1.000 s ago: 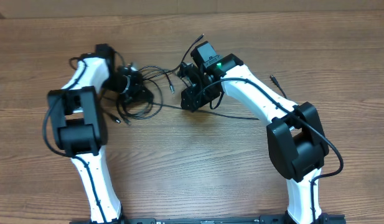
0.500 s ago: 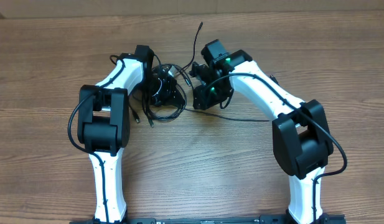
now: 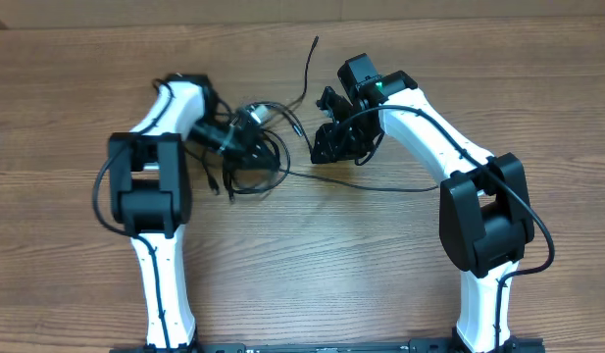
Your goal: Untangle cables
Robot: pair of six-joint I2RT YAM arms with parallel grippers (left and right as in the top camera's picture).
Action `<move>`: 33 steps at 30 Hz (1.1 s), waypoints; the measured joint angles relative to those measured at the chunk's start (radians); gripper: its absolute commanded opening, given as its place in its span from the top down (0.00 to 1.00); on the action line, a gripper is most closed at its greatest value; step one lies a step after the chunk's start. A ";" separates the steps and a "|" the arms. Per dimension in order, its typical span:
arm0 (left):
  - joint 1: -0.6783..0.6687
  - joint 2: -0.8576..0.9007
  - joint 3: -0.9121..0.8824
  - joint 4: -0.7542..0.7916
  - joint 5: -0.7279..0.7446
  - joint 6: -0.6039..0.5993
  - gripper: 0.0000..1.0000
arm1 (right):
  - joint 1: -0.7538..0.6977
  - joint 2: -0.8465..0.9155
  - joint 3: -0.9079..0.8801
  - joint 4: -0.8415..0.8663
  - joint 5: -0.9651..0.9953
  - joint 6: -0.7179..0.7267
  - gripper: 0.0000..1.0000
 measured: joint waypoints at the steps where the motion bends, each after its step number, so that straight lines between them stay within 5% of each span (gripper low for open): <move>1: 0.012 0.000 0.031 -0.067 0.019 0.072 0.96 | 0.000 0.000 0.000 0.000 -0.004 0.005 0.53; 5: 0.060 -0.002 0.087 -0.182 0.101 0.322 0.96 | 0.000 0.000 0.000 0.001 -0.051 0.019 0.52; 9: 0.094 -0.001 0.087 -0.185 0.134 0.430 0.96 | 0.005 0.000 0.000 0.036 -0.117 0.032 0.52; 23: 0.206 -0.001 0.087 -0.185 0.179 0.485 0.96 | 0.090 -0.001 -0.222 0.611 -0.161 0.317 0.34; 33: 0.205 -0.001 0.087 -0.185 0.179 0.485 0.96 | 0.107 -0.001 -0.312 0.864 -0.113 0.330 0.43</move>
